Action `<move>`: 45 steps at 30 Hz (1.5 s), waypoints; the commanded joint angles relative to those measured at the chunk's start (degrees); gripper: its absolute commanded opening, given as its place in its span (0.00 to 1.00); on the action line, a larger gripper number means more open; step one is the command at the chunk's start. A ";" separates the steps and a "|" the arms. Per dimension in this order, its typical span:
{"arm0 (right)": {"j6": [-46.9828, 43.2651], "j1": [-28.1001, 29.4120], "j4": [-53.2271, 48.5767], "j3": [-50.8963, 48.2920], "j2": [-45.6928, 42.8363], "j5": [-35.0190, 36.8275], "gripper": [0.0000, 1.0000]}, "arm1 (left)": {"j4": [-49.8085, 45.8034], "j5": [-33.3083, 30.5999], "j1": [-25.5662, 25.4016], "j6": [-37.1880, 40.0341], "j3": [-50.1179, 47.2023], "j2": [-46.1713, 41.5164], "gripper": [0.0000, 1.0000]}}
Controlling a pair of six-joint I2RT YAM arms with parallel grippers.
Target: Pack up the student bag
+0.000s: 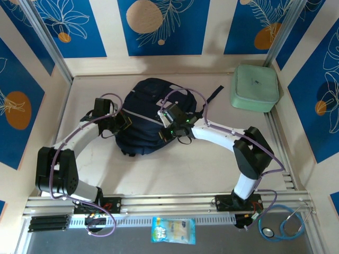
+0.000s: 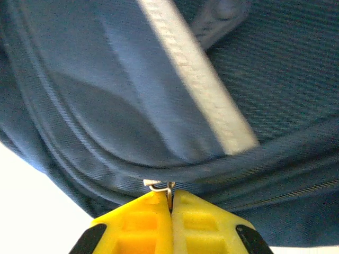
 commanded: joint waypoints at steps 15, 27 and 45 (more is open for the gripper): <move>5.86 -8.46 -10.50 7.37 1.09 9.15 0.08 | -9.09 -3.11 0.65 12.04 5.52 -0.43 0.29; 2.77 -14.15 2.79 -6.63 -22.66 11.02 0.59 | -10.91 -30.45 1.45 22.33 7.53 -11.92 1.00; 6.25 -36.56 29.35 -41.64 -41.66 31.63 0.99 | 48.61 -54.23 2.87 38.95 -29.20 -12.52 1.00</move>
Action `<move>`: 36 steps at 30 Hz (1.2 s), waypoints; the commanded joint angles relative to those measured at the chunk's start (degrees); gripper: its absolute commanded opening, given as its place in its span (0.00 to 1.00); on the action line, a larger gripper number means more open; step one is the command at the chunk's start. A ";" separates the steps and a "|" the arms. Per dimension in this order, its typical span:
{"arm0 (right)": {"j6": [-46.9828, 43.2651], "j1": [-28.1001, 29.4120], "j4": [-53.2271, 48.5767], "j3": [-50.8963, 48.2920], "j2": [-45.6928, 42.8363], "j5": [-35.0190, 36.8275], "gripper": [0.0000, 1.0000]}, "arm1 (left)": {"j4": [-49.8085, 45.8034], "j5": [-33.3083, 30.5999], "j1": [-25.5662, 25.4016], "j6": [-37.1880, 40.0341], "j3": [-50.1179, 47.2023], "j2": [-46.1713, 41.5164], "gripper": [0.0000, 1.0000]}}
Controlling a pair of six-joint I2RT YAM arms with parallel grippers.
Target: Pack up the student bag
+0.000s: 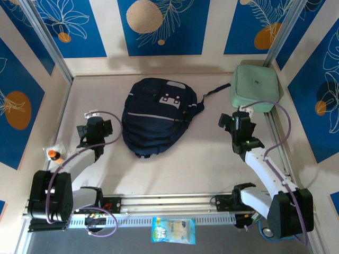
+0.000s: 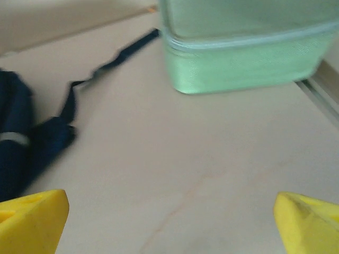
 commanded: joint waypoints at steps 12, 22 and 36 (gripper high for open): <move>-8.69 -6.87 34.39 -14.97 6.55 -8.99 0.99 | 40.05 9.96 1.16 5.29 -9.87 13.95 1.00; -13.32 -6.15 47.40 -14.03 16.66 -17.29 0.99 | 36.34 11.47 1.17 5.37 -7.85 14.28 1.00; -13.69 -6.72 52.41 -10.08 29.20 -19.01 0.99 | 41.98 14.10 1.12 6.70 -8.26 19.41 1.00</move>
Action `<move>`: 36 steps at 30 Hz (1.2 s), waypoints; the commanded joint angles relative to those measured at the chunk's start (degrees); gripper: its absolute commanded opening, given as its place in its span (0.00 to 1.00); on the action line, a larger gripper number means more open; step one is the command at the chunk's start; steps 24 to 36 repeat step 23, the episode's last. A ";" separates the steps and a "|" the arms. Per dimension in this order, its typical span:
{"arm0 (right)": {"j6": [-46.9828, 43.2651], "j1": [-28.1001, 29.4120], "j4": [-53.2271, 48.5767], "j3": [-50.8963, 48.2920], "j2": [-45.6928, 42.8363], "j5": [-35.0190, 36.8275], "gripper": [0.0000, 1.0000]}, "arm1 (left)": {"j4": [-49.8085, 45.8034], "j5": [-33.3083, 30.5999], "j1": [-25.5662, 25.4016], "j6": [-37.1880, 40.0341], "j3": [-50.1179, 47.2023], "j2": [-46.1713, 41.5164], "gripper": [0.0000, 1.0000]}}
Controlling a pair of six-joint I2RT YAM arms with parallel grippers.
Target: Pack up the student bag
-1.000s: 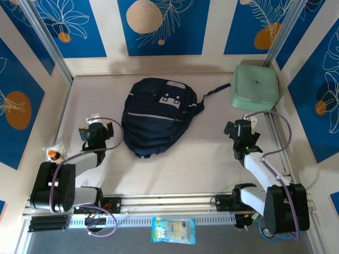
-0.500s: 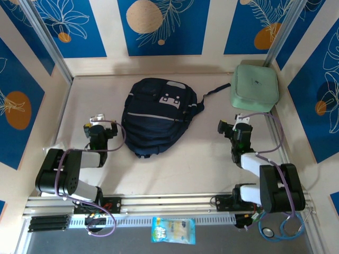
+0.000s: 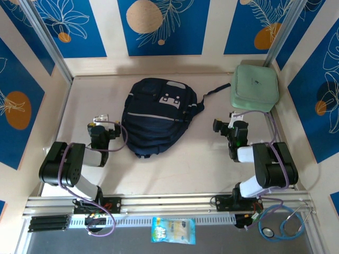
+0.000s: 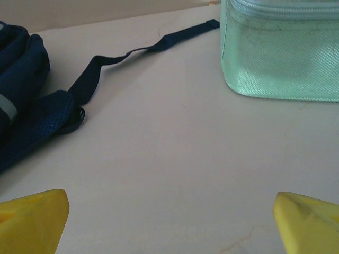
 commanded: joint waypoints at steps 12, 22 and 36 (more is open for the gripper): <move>-1.10 0.32 0.70 2.90 1.02 0.41 0.99 | -2.64 4.74 0.58 2.42 3.29 0.46 1.00; -1.08 0.35 0.77 2.86 1.02 0.37 0.99 | -2.66 4.73 0.62 2.16 3.32 0.57 1.00; -1.15 0.38 0.75 2.82 1.02 0.41 0.99 | -2.61 4.74 0.66 2.23 3.23 0.49 1.00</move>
